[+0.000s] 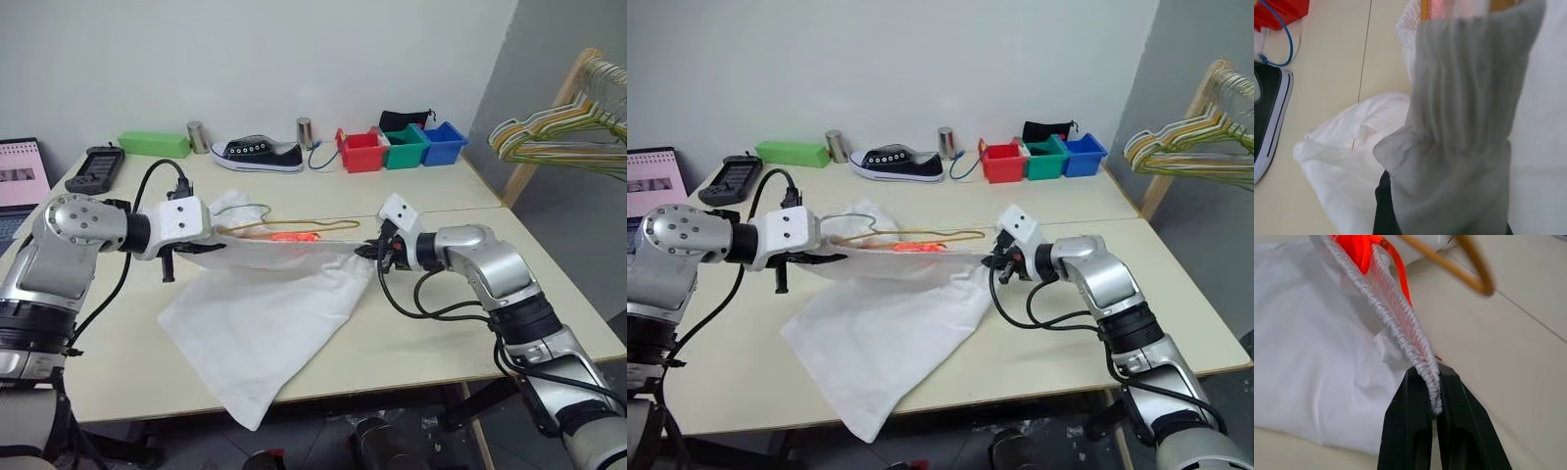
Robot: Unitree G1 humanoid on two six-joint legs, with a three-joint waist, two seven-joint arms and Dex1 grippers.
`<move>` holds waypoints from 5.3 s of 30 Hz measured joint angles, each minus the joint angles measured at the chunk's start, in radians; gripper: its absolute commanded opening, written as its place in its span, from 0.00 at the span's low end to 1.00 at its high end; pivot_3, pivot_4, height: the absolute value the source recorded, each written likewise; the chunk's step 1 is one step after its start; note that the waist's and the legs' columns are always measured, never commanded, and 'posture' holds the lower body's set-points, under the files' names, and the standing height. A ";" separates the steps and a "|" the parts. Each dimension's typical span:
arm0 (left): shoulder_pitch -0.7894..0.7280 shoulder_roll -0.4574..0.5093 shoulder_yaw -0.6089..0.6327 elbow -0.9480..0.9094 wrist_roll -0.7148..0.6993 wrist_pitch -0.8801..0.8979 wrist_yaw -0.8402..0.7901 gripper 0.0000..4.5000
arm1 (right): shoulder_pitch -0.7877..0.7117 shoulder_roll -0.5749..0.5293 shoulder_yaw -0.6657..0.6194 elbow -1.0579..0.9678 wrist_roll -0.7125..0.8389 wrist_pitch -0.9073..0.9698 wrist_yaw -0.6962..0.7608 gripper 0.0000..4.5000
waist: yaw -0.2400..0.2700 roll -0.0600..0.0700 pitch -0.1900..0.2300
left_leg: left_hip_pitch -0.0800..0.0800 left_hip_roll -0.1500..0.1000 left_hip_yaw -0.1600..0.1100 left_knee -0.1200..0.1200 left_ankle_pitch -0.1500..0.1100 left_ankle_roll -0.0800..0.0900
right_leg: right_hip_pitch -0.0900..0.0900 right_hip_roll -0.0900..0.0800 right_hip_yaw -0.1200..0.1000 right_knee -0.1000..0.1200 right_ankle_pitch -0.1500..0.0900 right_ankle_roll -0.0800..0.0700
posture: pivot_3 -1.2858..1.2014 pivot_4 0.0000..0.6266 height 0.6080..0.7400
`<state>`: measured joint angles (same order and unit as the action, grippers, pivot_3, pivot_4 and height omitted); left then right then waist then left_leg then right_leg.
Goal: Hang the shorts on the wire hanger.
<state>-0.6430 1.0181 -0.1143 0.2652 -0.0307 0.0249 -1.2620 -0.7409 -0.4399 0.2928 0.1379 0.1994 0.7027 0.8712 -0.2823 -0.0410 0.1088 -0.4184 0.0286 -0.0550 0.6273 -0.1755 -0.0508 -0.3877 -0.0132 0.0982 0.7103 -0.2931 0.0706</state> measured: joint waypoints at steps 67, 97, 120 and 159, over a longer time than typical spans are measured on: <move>-0.056 -0.290 -0.135 -0.118 0.194 0.014 0.175 0.00 | -0.200 -0.169 0.222 0.072 -0.325 -0.317 0.141 0.75 | -0.052 0.001 0.001 | -0.002 0.000 0.000 -0.002 0.000 0.000 | 0.000 -0.001 0.000 -0.006 0.000 0.001 | 0.43 0.02 1.00; -0.074 -0.268 -0.090 -0.119 0.115 -0.028 0.181 0.50 | -0.176 -0.119 0.191 0.225 -0.489 -0.531 0.121 0.00 | -0.045 0.001 0.000 | -0.001 -0.001 -0.002 -0.001 0.000 0.000 | 0.002 -0.001 -0.001 -0.006 0.001 0.001 | 0.44 0.00 1.00; -0.124 -0.381 0.098 -0.242 -0.232 0.343 0.233 1.00 | 0.289 0.099 -0.354 -0.449 -0.277 0.565 -0.214 0.00 | -0.050 0.002 -0.002 | 0.000 -0.001 -0.002 0.000 0.000 0.000 | 0.004 -0.001 -0.001 -0.006 0.001 0.002 | 0.38 0.02 1.00; -0.391 -1.008 -0.099 0.021 -0.140 0.114 0.500 1.00 | -0.228 -0.154 -0.967 0.232 -0.255 0.497 -0.869 0.00 | -0.247 0.033 -0.023 | 0.017 -0.006 0.007 -0.020 0.000 0.001 | 0.023 -0.006 0.006 -0.031 0.002 0.005 | 0.35 0.00 1.00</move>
<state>-1.0336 0.0098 -0.2135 0.2858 -0.1706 0.1390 -0.7617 -0.9691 -0.5942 -0.6740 0.3698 -0.0553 1.1993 0.0018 -0.5295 -0.0082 0.0853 -0.4012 0.0224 -0.0482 0.6077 -0.1758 -0.0500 -0.3649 -0.0189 0.1038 0.6795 -0.2916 0.0761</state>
